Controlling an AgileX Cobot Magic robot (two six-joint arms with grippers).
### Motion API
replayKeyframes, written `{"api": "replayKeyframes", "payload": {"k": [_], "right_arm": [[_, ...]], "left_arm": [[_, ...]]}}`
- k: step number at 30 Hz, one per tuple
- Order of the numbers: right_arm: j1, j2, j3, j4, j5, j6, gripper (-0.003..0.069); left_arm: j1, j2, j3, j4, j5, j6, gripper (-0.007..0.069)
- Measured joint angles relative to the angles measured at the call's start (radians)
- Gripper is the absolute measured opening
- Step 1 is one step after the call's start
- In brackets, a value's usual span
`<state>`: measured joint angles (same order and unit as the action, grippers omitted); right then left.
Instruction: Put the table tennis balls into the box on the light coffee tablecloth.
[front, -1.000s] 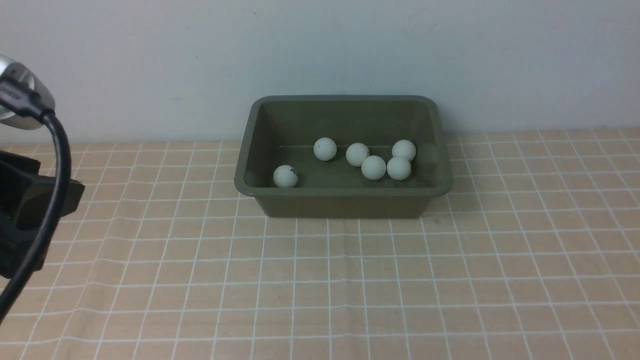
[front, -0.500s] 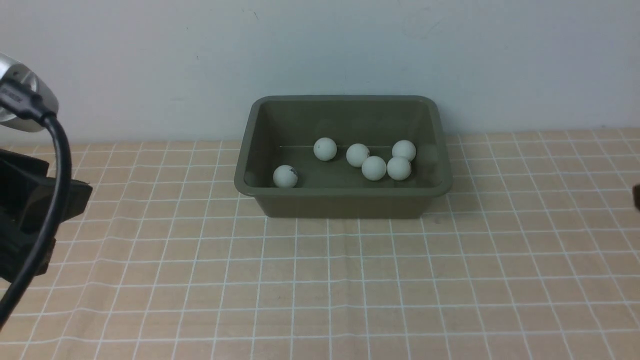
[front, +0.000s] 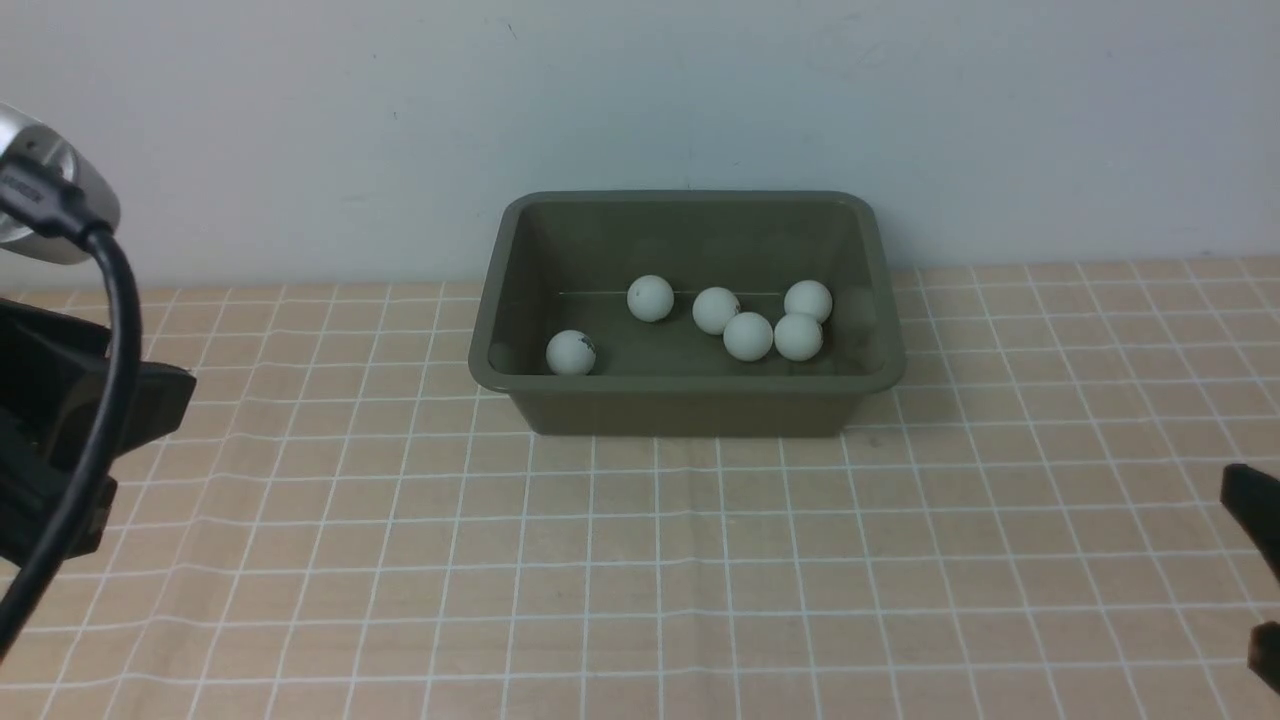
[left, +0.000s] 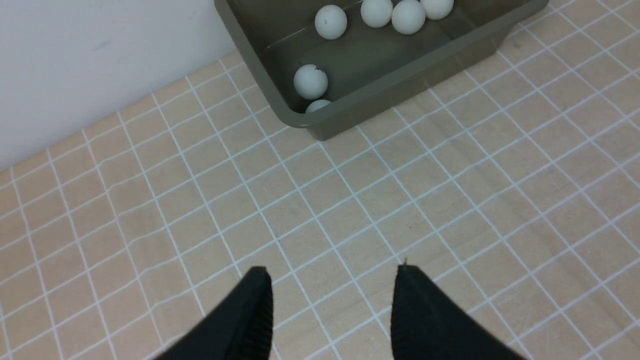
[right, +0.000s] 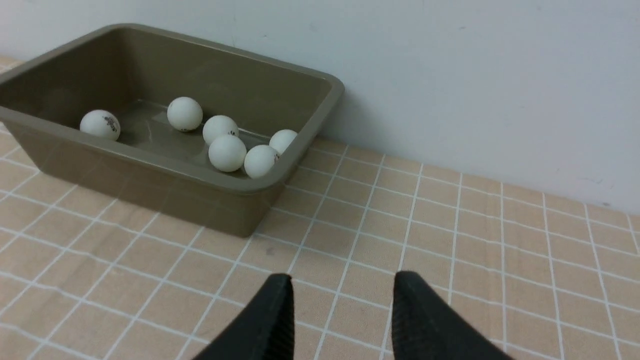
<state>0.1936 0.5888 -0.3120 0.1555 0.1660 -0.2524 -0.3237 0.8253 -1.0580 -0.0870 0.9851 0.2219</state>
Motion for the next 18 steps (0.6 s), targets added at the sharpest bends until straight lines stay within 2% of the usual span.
{"api": "replayKeyframes", "payload": {"k": [18], "right_arm": [[0.000, 0.000, 0.004, 0.000, -0.019, -0.002, 0.0264]], "left_arm": [[0.000, 0.000, 0.000, -0.006, 0.000, 0.008, 0.0266]]}}
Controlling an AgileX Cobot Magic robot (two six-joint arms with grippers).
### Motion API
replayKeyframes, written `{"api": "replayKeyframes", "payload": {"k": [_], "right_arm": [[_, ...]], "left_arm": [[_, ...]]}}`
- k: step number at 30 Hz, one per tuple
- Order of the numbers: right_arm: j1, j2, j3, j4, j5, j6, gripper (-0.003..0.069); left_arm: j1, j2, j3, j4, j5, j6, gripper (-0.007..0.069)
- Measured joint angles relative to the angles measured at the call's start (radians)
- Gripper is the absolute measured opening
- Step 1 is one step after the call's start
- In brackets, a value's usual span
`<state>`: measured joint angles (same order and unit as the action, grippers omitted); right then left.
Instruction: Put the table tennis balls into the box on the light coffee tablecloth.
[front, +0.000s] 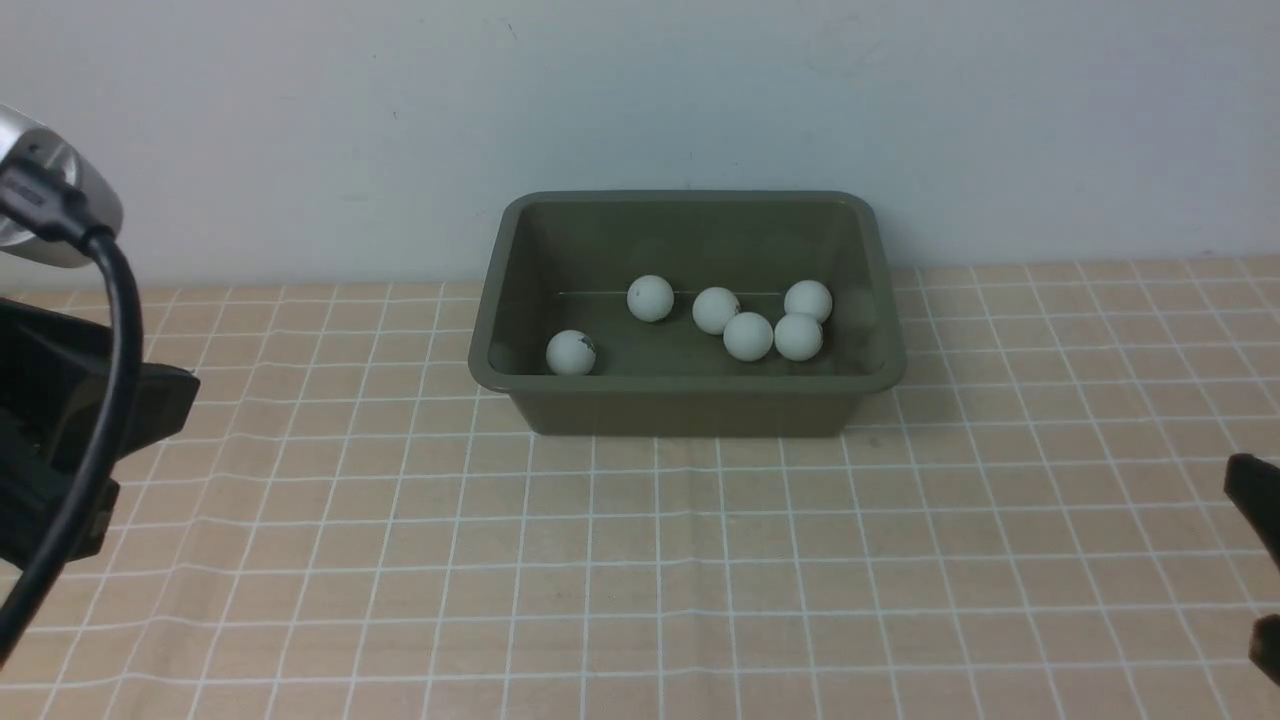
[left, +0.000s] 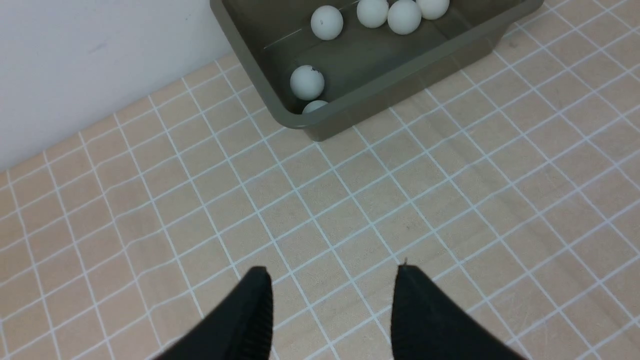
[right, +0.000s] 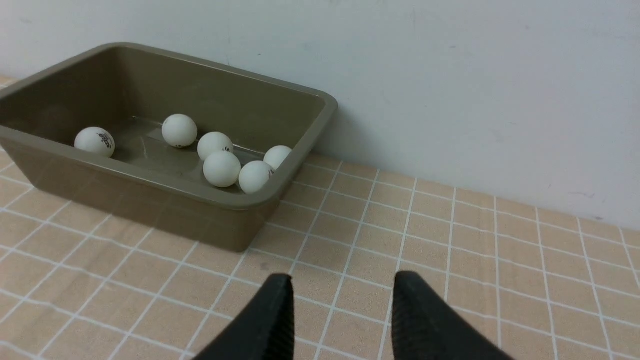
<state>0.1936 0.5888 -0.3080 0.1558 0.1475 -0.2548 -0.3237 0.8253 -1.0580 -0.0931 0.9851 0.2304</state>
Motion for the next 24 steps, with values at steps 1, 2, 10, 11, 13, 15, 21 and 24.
{"api": "replayKeyframes", "payload": {"k": [1, 2, 10, 11, 13, 15, 21, 24], "right_arm": [[0.000, -0.004, 0.000, 0.000, 0.000, -0.001, 0.0264], [0.000, -0.009, 0.000, 0.000, 0.002, -0.001, 0.0264], [0.000, -0.130, 0.000, 0.001, 0.033, -0.001, 0.0264], [0.000, -0.132, 0.000, 0.001, 0.033, -0.001, 0.0264], [0.000, -0.142, 0.000, 0.001, 0.036, -0.001, 0.0264], [0.000, -0.142, 0.000, 0.001, 0.046, -0.001, 0.0264], [0.000, -0.155, 0.000, 0.002, 0.093, -0.001, 0.0264], [-0.004, -0.192, 0.016, -0.036, 0.112, -0.001, 0.0264]], "left_arm": [[0.000, 0.000, 0.000, 0.000, 0.000, 0.000, 0.0266], [0.000, 0.000, 0.000, -0.001, 0.000, 0.000, 0.0266], [0.000, 0.000, 0.000, -0.007, 0.000, 0.000, 0.0266], [0.000, 0.000, 0.000, -0.007, 0.000, 0.000, 0.0266], [0.000, 0.000, 0.000, -0.008, 0.000, 0.000, 0.0266], [0.000, 0.000, 0.000, -0.008, 0.000, 0.001, 0.0266], [0.000, 0.000, 0.000, -0.008, 0.000, 0.005, 0.0266], [0.000, 0.000, 0.000, -0.007, 0.000, 0.008, 0.0266]]}}
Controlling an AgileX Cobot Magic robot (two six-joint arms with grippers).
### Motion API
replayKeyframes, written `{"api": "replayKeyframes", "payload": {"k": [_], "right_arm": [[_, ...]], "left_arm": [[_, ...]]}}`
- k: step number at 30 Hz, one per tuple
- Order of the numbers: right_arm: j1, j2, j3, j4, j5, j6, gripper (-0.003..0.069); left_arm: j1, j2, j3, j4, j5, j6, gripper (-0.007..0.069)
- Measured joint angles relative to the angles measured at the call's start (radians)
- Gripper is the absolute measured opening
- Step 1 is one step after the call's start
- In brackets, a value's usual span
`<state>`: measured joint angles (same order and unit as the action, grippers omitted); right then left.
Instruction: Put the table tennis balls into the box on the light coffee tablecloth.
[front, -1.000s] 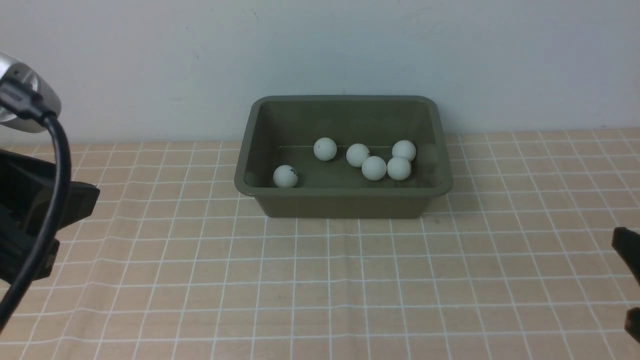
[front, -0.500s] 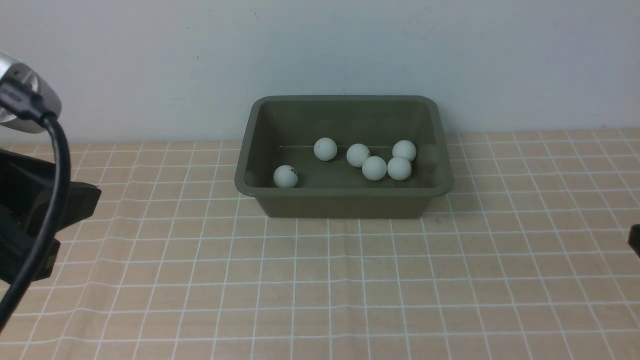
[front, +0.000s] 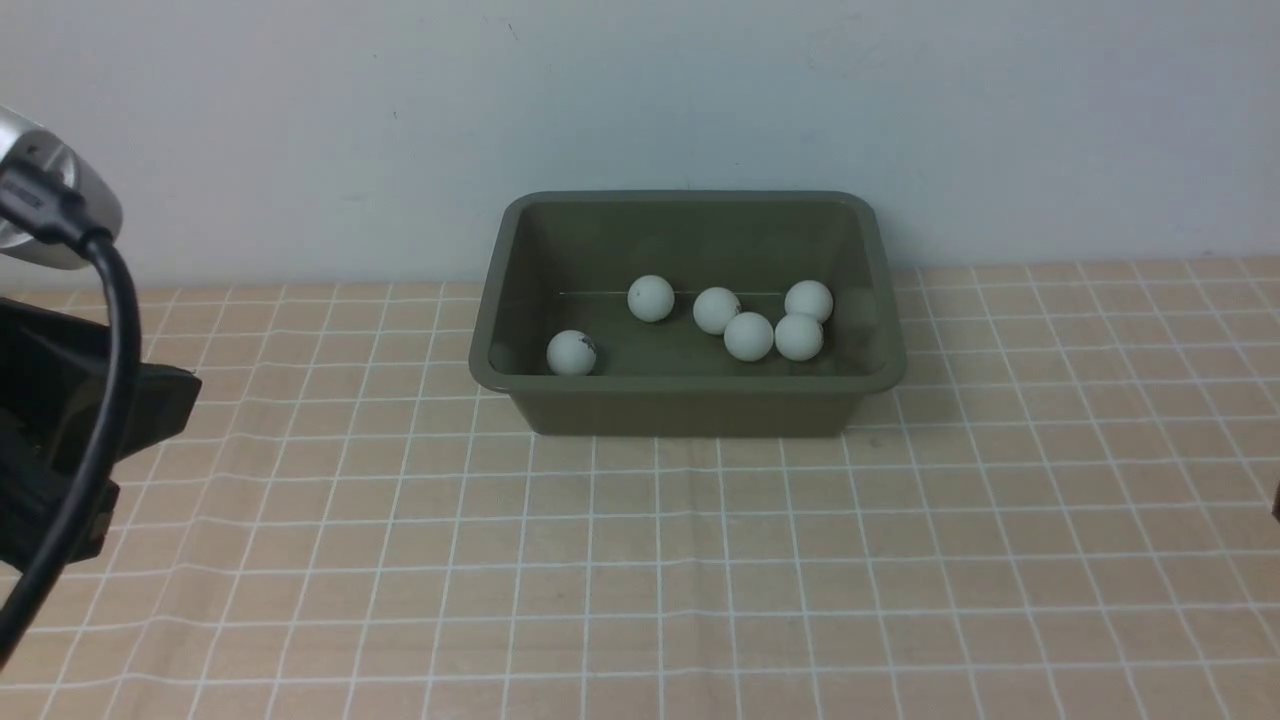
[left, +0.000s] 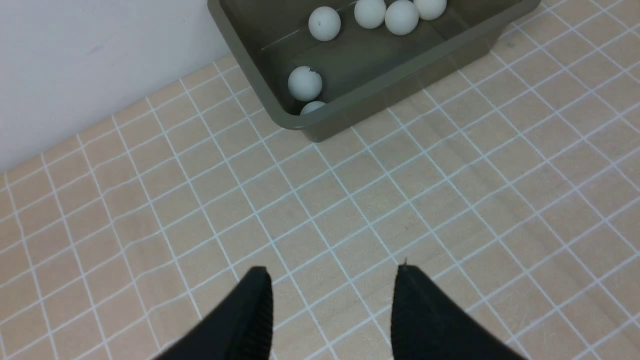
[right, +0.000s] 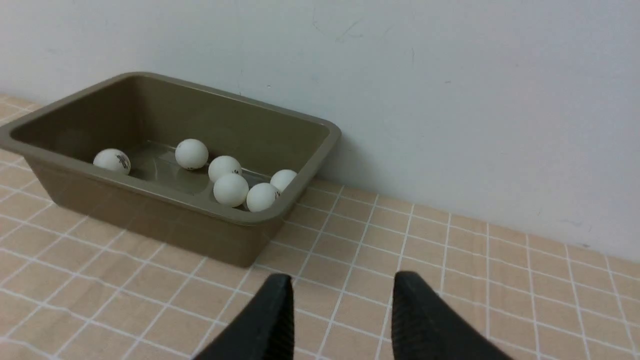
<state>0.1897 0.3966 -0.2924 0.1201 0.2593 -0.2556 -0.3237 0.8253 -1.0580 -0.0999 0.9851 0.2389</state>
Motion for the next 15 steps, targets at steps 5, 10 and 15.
{"api": "replayKeyframes", "payload": {"k": [5, 10, 15], "right_arm": [[-0.071, -0.077, 0.055, -0.131, 0.020, 0.000, 0.0264], [-0.142, -0.175, 0.127, -0.097, 0.024, 0.000, 0.0264], [-0.180, -0.259, 0.190, -0.043, 0.038, 0.000, 0.0264]], "left_arm": [[0.000, 0.000, 0.000, 0.000, 0.000, 0.005, 0.0266], [0.000, 0.000, 0.000, 0.000, 0.000, 0.017, 0.0266], [0.000, 0.000, 0.000, 0.000, 0.000, 0.017, 0.0266]]}}
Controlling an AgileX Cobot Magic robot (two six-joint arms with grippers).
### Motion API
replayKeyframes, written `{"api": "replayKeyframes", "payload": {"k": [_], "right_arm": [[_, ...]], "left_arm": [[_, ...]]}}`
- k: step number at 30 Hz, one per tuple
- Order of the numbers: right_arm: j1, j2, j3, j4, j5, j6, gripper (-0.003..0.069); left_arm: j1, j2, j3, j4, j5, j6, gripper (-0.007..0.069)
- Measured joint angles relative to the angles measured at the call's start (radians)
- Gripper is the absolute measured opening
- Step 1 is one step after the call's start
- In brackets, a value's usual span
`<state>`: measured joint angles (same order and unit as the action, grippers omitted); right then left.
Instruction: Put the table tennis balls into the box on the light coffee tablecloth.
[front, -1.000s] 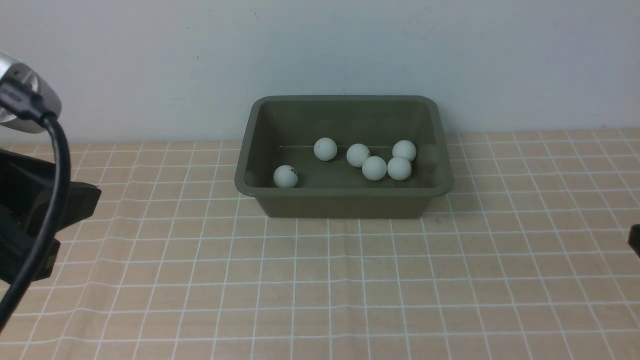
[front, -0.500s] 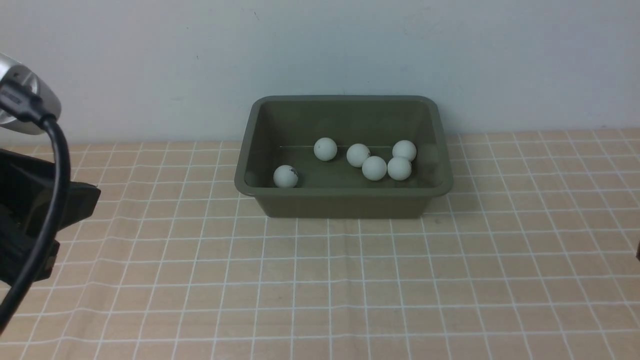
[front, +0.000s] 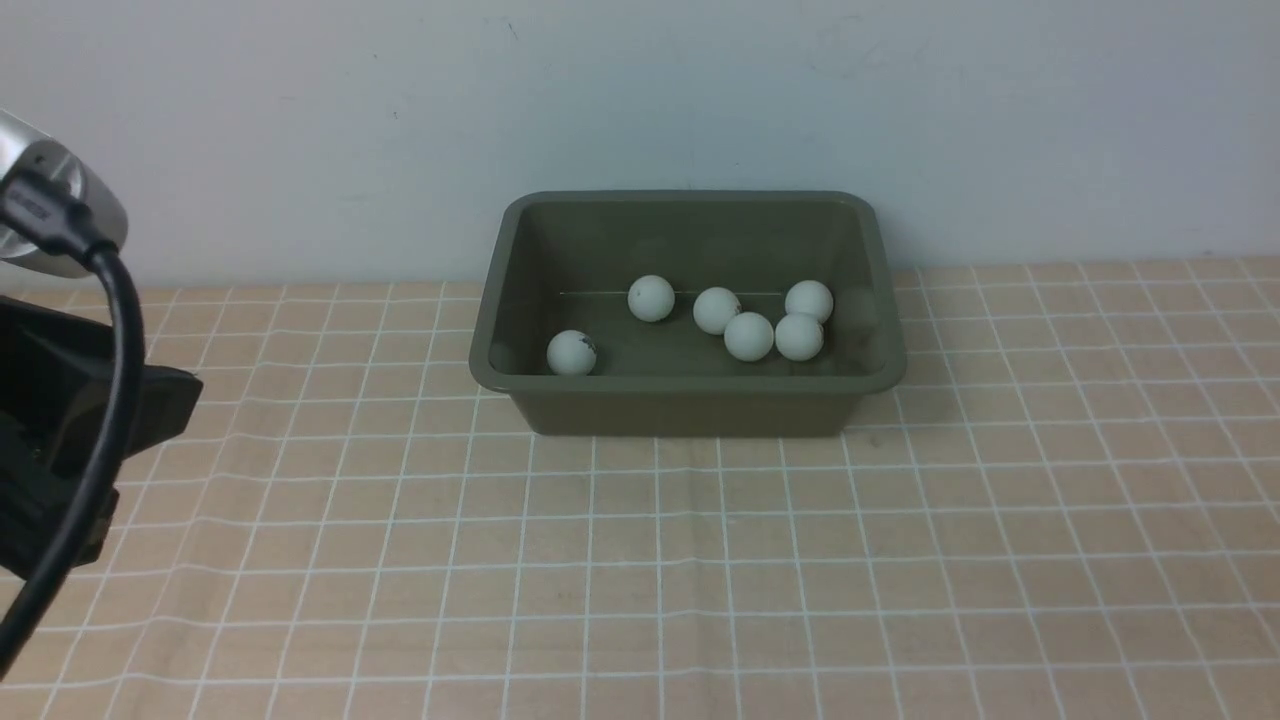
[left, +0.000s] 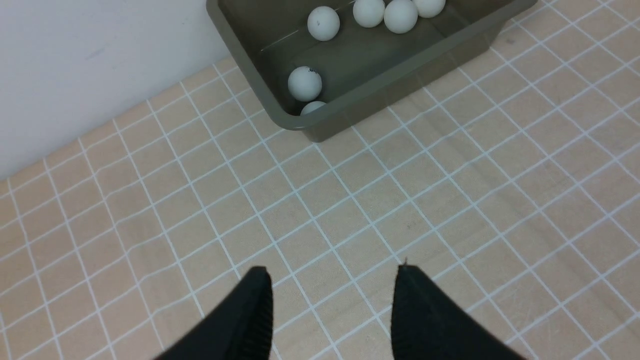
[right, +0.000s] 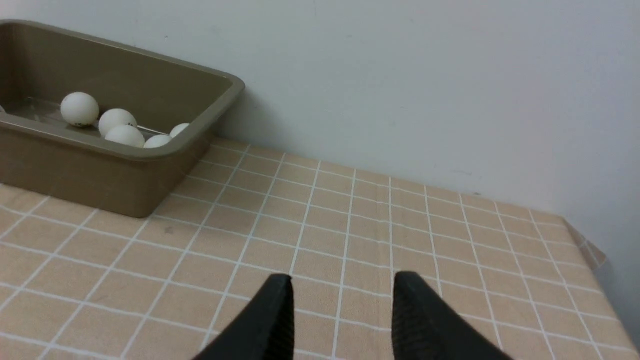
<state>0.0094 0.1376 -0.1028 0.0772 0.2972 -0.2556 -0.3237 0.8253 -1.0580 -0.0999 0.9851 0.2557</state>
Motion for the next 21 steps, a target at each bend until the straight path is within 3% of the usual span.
{"api": "replayKeyframes", "payload": {"k": [10, 21], "right_arm": [[-0.037, -0.072, 0.023, 0.102, 0.040, 0.000, 0.0264], [-0.037, -0.148, 0.120, 0.134, 0.069, 0.000, 0.0264]], "left_arm": [[0.000, 0.000, 0.000, 0.000, 0.009, 0.000, 0.0266], [0.000, 0.000, 0.000, -0.001, 0.028, 0.000, 0.0266]]}}
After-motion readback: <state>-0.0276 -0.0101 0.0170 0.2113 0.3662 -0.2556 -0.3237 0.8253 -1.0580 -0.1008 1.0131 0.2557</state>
